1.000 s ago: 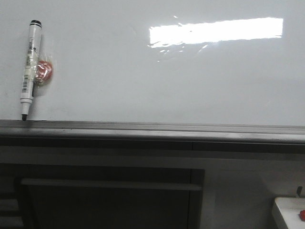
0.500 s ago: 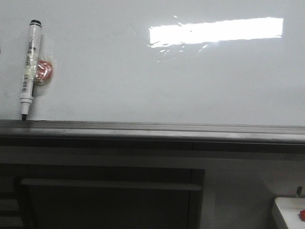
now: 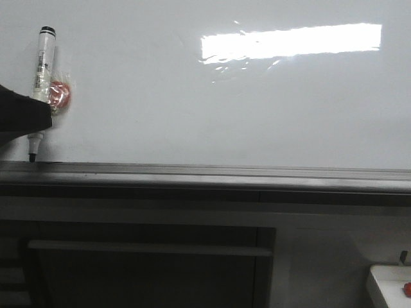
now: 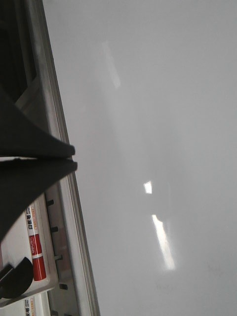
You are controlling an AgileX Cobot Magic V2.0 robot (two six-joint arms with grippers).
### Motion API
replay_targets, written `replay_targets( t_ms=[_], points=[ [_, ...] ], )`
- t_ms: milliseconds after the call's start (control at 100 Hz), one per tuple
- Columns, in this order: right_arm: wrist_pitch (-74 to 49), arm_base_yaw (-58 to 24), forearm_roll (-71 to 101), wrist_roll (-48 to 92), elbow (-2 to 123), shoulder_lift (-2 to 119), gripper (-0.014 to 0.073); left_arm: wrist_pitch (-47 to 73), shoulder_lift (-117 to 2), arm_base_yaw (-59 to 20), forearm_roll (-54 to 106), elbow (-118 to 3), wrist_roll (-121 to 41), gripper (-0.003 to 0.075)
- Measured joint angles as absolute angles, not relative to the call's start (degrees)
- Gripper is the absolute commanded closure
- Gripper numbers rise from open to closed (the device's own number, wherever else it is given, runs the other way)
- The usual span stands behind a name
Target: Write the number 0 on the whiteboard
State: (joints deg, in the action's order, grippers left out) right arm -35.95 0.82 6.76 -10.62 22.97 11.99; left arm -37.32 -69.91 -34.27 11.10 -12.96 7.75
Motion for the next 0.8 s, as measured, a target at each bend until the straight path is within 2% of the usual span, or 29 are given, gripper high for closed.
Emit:
replay_targets(
  t_ms=[320, 420, 570, 690, 800],
  points=[
    [-36.04, 0.82, 6.85, -10.5, 22.97, 11.99, 0.0643, -39.91, -74.76, -34.89, 10.99, -13.72, 8.54, 0.038],
    [-36.15, 0.82, 6.85, -10.5, 22.97, 11.99, 0.0643, -40.55, -75.14, -34.89, 10.99, -13.72, 8.65, 0.0483],
    [-37.27, 0.82, 6.85, -9.4, 22.97, 11.99, 0.0643, -40.7, -75.56, -34.89, 10.99, -13.92, 8.65, 0.0739],
    [-38.86, 0.82, 9.37, -4.99, 23.0, 11.99, 0.0643, -40.7, -75.56, -34.89, 8.26, -13.92, 8.65, 0.0741],
    [-41.23, 0.7, 19.04, 7.93, 23.0, 11.99, 0.0643, -40.7, -75.56, -34.89, 2.16, -13.92, 9.18, 0.0741]
  ],
)
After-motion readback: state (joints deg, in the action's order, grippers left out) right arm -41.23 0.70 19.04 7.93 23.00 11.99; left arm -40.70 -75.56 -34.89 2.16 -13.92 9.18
